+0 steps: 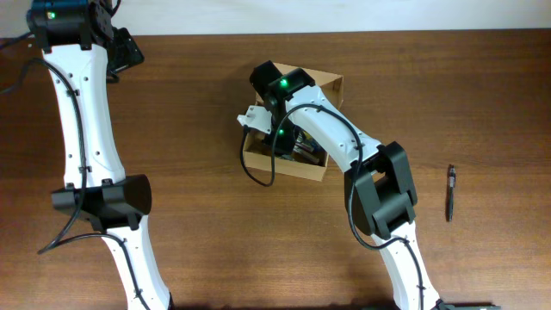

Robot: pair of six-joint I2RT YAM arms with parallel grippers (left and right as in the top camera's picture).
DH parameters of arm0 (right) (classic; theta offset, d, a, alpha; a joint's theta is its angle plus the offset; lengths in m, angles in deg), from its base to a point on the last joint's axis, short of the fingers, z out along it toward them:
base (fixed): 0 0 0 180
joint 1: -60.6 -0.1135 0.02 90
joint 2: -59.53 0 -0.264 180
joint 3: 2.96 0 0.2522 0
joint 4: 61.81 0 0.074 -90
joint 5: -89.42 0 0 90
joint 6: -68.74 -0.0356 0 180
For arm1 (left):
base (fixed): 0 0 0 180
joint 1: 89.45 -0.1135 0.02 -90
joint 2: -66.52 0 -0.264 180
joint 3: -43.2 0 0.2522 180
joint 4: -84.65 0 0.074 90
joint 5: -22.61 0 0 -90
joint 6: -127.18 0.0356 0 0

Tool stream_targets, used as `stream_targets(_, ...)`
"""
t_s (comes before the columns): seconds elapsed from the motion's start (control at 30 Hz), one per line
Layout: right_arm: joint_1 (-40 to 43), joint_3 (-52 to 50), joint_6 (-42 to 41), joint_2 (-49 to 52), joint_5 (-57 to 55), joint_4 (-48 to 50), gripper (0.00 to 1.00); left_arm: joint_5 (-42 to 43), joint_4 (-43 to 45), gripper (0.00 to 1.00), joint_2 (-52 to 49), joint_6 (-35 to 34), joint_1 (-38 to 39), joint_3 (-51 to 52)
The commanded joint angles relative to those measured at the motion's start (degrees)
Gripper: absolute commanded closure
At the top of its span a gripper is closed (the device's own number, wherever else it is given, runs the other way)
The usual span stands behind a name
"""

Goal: Pack container
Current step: 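Lower the Sharpie into the box and open the right gripper, then move the right gripper over the clear pen and lower onto it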

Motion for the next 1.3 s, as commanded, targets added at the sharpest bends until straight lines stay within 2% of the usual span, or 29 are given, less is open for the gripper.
stream_targets(0.0, 0.6, 2.2, -4.2, -6.1, -3.4, -0.3, 0.53, -0.8, -0.1, 0.0, -0.3, 0.3, -0.2, -0.9)
stream_targets(0.07, 1.5, 2.7, -5.1, -10.0, -4.6, -0.2, 0.43, -0.8, -0.1, 0.0, -0.3, 0.3, -0.2, -0.9)
stream_targets(0.1, 1.9, 2.7, -5.9, -12.1, -5.0, -0.2, 0.41, -0.8, -0.1, 0.0, -0.3, 0.3, -0.2, -0.9)
stream_targets(0.37, 8.7, 2.7, -11.6, -27.2, -5.9, -0.2, 0.39, -0.8, -0.1, 0.0, -0.3, 0.3, -0.2, -0.9)
stream_targets(0.53, 17.9, 1.3, -16.3, -32.6, -7.4, -0.3, 0.39, -0.8, -0.1, 0.0, -0.3, 0.3, -0.2, -0.9)
stream_targets(0.7, 30.9, -10.3, -23.2, -36.2, -7.4, 1.7, 0.39, -0.8, -0.1, 0.0, -0.3, 0.3, -0.2, -0.9)
stream_targets(0.87, 40.8, -23.6, -30.3, -34.9, -7.4, -1.8, 0.43, -0.8, -0.1, 0.0, -0.3, 0.3, -0.2, -0.9)
stream_targets(0.93, 44.0, -30.4, -30.5, -34.3, -7.3, -0.3, 0.47, -0.8, -0.1, 0.0, -0.3, 0.3, -0.2, -0.9)
stream_targets(1.1, 51.7, -44.9, -30.4, -34.3, -3.6, 6.3, 0.47, -0.8, -0.1, 0.0, -0.3, 0.3, -0.2, -0.9)
stream_targets(1.27, 58.6, -52.4, -30.5, -34.3, -0.4, 12.7, 0.47, -0.8, -0.1, 0.0, -0.3, 0.3, -0.2, -0.9)
